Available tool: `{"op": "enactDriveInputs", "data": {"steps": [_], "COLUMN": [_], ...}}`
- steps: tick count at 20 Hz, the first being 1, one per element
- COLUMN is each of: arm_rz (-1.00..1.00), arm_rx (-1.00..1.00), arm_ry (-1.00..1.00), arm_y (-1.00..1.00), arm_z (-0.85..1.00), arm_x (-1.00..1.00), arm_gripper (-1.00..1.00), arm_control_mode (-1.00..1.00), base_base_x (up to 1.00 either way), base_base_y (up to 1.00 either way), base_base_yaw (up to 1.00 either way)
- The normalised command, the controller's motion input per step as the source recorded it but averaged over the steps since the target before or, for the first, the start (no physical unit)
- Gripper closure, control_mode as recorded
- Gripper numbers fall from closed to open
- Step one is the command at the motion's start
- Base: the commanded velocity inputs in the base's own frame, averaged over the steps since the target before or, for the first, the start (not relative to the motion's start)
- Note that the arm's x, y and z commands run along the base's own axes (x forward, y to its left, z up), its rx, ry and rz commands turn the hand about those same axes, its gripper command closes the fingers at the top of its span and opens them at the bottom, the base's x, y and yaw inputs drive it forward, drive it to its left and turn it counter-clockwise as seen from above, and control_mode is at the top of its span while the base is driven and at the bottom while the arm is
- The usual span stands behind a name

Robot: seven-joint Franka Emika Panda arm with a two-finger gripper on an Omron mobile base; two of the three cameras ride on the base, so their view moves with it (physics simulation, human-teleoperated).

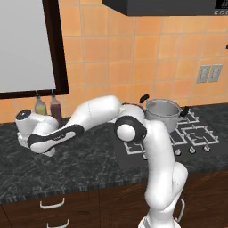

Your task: Put the lime and broccoli in the pot. Retrieve the spatula and lightly stir the vegetables in the pot.

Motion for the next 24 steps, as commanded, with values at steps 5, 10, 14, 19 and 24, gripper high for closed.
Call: {"op": "enactDriveInputs", "data": {"steps": [5, 10, 14, 19, 24], "arm_rz": [-0.05, -0.02, 0.0, 0.0, -0.01], "arm_rx": [0.18, 0.11, 0.08, 0.05, 0.03], "arm_ry": [0.0, -0.02, 0.0, 0.0, 0.0], "arm_y": [-0.98, -0.9, -0.67, -0.53, -0.37], "arm_z": [0.39, 0.39, 0.73, 0.95, 0.88], "arm_x": [-0.32, -0.21, -0.01, -0.02, -0.03], "arm_gripper": [1.0, 1.0, 1.0, 1.0, 1.0], "arm_control_mode": [-1.0, -1.0, -1.0, -1.0, -1.0], "base_base_x": [0.0, 0.0, 0.0, 0.0, 0.0], "base_base_y": [0.0, 0.0, 0.0, 0.0, 0.0], "base_base_yaw": [0.0, 0.0, 0.0, 0.0, 0.0]}}
